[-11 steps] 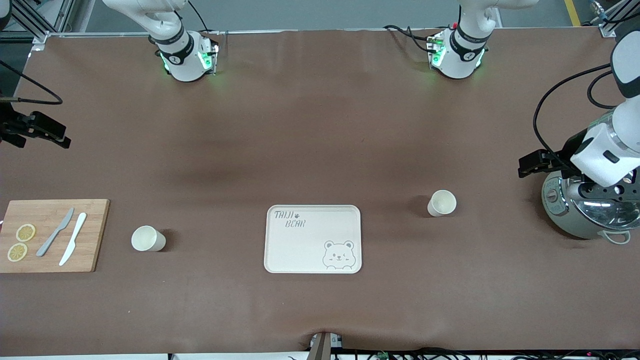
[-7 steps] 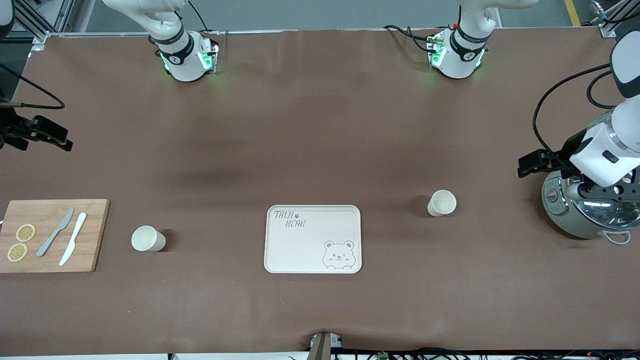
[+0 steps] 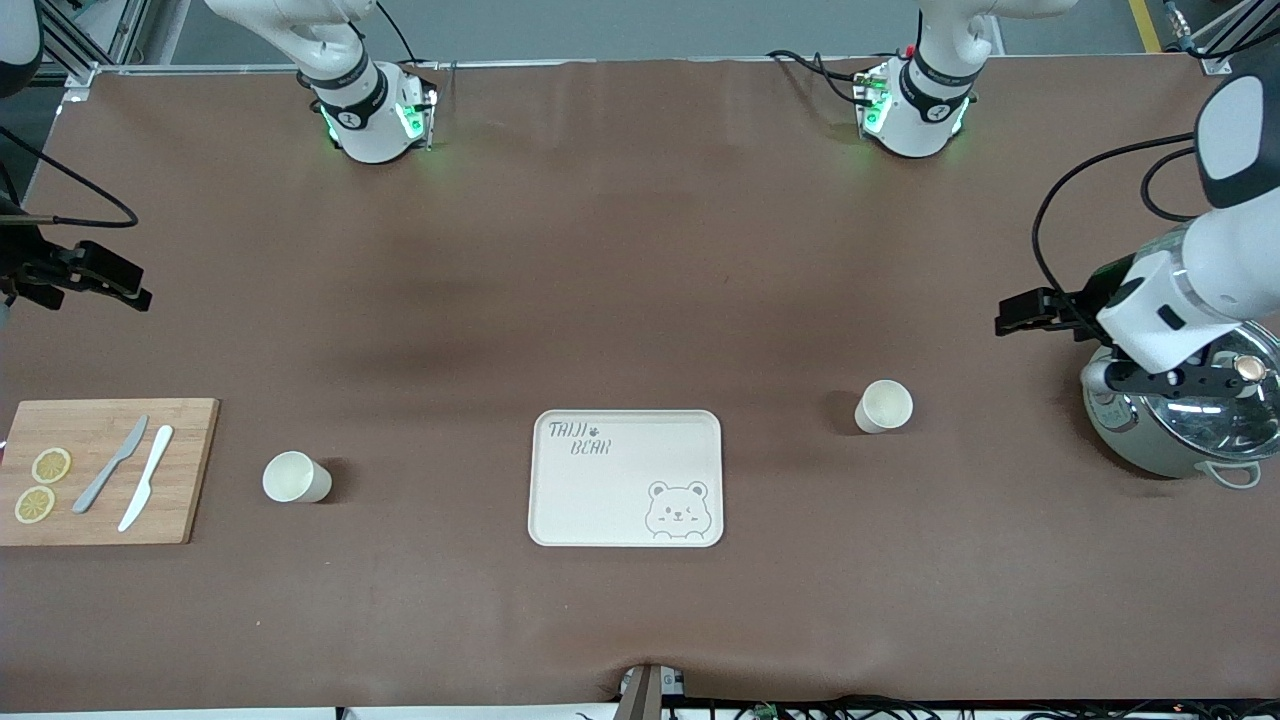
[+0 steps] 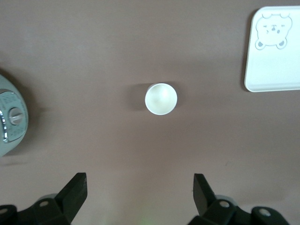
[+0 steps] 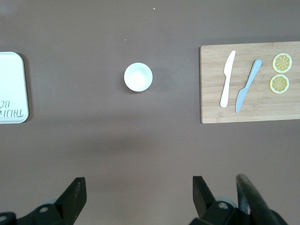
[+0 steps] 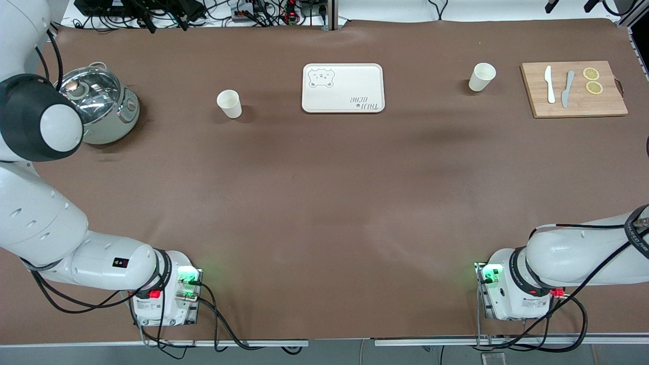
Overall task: Place white IKEA cup upright on tray with both arms
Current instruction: 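Reach the right gripper toward one white cup while the left gripper reaches the other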
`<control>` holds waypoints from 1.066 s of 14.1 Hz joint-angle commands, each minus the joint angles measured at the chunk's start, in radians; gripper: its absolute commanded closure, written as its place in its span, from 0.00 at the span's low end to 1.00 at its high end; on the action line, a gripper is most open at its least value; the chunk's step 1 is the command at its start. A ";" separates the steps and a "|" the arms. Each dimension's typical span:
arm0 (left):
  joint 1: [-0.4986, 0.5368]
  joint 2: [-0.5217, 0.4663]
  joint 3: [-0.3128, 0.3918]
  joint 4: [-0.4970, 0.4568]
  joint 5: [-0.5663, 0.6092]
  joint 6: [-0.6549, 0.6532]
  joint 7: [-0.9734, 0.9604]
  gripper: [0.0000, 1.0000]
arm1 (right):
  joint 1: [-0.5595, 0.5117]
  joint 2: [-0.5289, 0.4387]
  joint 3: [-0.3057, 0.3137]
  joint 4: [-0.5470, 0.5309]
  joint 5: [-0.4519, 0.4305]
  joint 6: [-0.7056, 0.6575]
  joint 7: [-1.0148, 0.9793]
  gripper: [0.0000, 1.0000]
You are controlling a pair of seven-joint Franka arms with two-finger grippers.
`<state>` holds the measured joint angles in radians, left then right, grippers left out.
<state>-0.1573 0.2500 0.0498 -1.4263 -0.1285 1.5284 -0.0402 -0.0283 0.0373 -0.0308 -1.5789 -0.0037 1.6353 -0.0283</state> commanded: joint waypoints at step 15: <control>0.004 0.058 -0.111 -0.563 0.092 0.869 0.066 0.00 | 0.045 0.466 0.008 -0.006 0.062 0.489 0.024 0.00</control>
<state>-0.1714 0.3078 -0.0588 -1.9578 -0.0583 2.3512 -0.0082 0.0259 0.4531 -0.0267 -1.6080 0.0408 2.0769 -0.0121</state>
